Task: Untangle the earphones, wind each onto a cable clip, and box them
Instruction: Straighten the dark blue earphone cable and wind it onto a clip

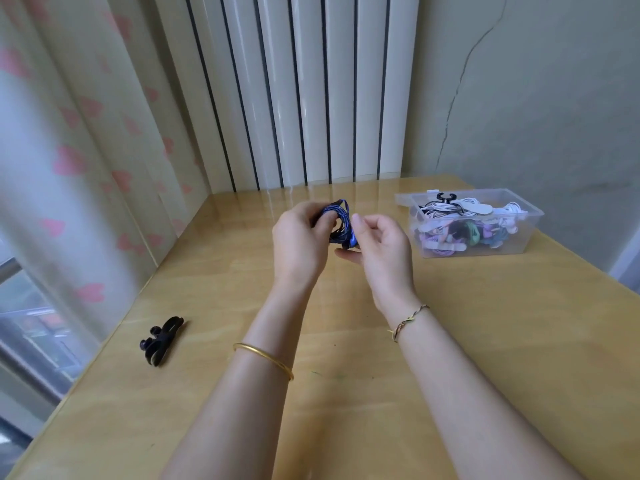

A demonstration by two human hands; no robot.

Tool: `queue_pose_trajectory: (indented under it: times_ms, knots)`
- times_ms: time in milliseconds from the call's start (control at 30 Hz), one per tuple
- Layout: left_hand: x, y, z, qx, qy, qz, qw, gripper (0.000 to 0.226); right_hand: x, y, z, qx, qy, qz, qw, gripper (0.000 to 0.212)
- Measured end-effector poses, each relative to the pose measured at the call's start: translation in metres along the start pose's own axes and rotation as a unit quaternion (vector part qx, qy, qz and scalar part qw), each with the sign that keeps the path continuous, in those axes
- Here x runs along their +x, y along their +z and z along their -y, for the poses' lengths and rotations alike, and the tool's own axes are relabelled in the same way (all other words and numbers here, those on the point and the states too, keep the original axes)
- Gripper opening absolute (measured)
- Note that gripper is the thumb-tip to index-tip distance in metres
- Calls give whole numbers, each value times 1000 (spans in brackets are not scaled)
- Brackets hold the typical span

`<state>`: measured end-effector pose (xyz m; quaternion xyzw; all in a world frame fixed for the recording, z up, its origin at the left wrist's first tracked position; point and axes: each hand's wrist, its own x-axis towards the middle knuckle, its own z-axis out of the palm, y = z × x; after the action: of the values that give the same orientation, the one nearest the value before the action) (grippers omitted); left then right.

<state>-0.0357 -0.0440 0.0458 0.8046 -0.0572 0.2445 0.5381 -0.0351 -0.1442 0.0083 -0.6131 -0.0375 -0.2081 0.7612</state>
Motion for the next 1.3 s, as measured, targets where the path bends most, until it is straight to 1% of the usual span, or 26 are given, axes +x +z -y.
queue_pose_trajectory:
  times_ms: [100, 167, 300, 433, 567, 600, 633, 667, 700, 733, 767, 800, 833, 933, 1033, 1133, 1233, 1300]
  knots:
    - [-1, -7, 6, -53, -22, -6, 998, 17, -3, 10, 3, 35, 39, 35, 998, 15]
    - [-2, -13, 11, -77, -39, -10, 996, 17, -5, 18, 6, 69, 59, 45, 995, 14]
    - [-5, -24, 17, -88, -63, -34, 994, 15, -9, 34, 9, 90, 67, 36, 993, 15]
    - [-10, -39, 29, -114, -117, -42, 986, 12, -12, 54, -3, 42, 65, 17, 997, 18]
    - [-15, -62, 46, -94, -157, -6, 983, 14, -21, 70, -17, -7, 80, 31, 996, 17]
    - [-15, -68, 51, -66, -165, 4, 984, 20, -22, 71, -20, -17, 83, 33, 996, 16]
    - [-14, -75, 58, -6, -169, 7, 986, 27, -24, 73, -23, -26, 88, 36, 995, 15]
    - [-13, -82, 65, 99, -167, 8, 981, 29, -25, 73, -25, -34, 92, 40, 994, 14]
    - [-12, -90, 72, 238, -173, 14, 956, 28, -26, 74, -28, -40, 97, 45, 993, 13]
    - [-13, -98, 78, 374, -189, 27, 908, 27, -27, 73, -29, -46, 102, 52, 992, 12]
    - [-15, -106, 83, 472, -213, 41, 855, 32, -27, 73, -31, -51, 106, 58, 991, 12]
    - [-17, -113, 87, 523, -243, 62, 815, 37, -27, 73, -32, -54, 109, 64, 990, 12]
    - [-18, -118, 89, 540, -270, 78, 794, 41, -27, 72, -31, -54, 111, 70, 990, 12]
    - [-19, -125, 101, 523, -330, 107, 779, 48, -27, 70, -30, -51, 115, 82, 989, 8]
    - [-18, -130, 106, 543, -323, 135, 764, 48, -26, 65, -28, -46, 114, 82, 989, 9]
    - [-13, -137, 115, 548, -305, 154, 763, 43, -23, 56, -26, -44, 116, 79, 989, 10]
    - [-4, -144, 126, 524, -300, 167, 780, 37, -19, 47, -25, -41, 119, 77, 989, 11]
    - [-1, -146, 124, 515, -303, 175, 783, 41, -17, 43, -25, -33, 124, 75, 989, 11]
